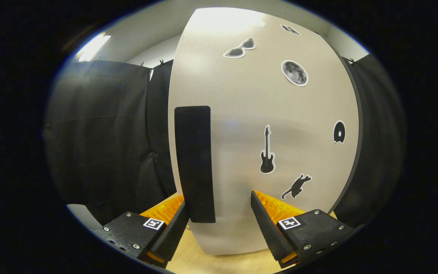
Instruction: Open the shoe cabinet door, grab the shoes and put them into the shoe cabinet, then close the shoe cabinet door.
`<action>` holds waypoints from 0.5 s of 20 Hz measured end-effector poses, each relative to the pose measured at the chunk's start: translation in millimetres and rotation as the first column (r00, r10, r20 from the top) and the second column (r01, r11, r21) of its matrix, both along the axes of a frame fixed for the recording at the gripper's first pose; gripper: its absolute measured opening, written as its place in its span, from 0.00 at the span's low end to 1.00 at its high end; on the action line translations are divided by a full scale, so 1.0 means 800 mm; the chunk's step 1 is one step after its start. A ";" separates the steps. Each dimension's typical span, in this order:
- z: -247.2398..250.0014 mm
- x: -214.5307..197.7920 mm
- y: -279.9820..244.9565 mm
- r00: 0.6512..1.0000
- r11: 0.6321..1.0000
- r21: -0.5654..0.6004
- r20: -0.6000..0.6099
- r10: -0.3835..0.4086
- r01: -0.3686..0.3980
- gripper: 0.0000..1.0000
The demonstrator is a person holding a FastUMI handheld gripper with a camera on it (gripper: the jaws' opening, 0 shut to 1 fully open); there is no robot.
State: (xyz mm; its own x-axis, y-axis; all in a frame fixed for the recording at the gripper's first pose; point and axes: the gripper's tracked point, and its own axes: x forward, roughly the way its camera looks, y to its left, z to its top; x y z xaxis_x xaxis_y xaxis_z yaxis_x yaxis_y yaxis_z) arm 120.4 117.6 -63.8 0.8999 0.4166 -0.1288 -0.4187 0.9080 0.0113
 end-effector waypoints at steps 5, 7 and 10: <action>-0.007 0.018 0.029 0.994 0.994 -0.040 0.032 -0.103 0.104 0.95; -0.011 0.024 0.033 0.990 0.990 -0.027 0.036 -0.137 0.138 0.96; -0.011 0.030 0.035 0.982 0.983 -0.020 0.044 -0.184 0.185 0.96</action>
